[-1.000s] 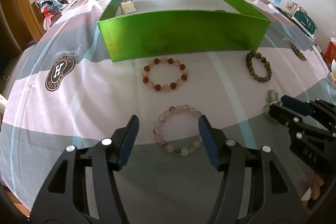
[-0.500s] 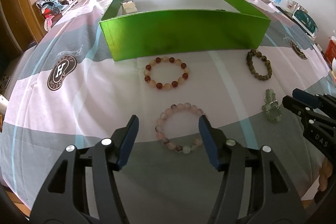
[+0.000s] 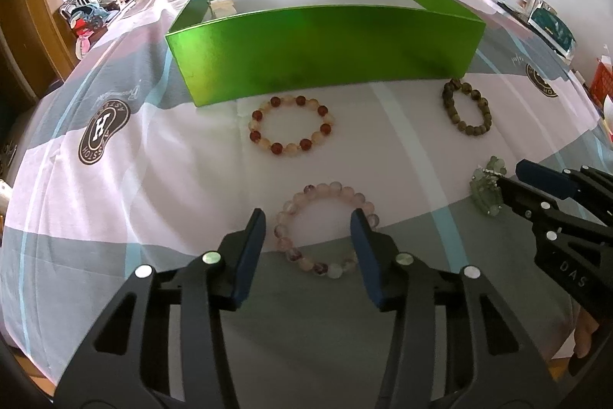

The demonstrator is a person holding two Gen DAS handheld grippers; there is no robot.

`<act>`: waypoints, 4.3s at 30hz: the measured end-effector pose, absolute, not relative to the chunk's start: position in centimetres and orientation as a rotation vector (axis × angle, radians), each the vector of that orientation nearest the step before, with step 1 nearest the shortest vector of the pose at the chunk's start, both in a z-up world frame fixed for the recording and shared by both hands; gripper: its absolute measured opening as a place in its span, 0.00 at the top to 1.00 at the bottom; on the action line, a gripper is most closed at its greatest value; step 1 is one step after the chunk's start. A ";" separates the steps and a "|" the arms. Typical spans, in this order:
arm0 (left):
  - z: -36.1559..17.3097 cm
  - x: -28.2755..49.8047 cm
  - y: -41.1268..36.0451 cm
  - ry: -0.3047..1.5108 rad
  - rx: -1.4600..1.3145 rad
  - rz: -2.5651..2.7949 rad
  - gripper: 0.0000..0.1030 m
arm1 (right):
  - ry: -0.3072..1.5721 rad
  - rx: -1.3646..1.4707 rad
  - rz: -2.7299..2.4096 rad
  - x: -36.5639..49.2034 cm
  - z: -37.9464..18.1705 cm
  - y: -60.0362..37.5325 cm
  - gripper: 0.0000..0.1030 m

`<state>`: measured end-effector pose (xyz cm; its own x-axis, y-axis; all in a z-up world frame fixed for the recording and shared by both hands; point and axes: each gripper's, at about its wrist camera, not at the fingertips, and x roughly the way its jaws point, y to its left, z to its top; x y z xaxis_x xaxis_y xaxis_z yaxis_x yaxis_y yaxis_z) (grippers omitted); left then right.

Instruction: Organize jewelry

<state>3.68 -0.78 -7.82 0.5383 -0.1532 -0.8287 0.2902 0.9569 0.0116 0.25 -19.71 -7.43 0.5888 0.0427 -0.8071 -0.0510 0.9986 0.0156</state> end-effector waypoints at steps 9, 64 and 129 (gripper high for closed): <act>-7.9 3.6 -0.8 0.968 0.151 -0.263 0.55 | 0.937 -0.016 0.084 0.2 -7.3 -18.8 0.68; -7.7 4.5 -0.2 0.957 0.112 -0.235 0.88 | 0.913 -0.003 0.078 1.3 -7.3 -18.8 0.94; 1.3 19.1 -2.0 0.780 0.084 -0.183 0.74 | 0.707 0.019 0.116 15.0 0.0 -17.7 0.58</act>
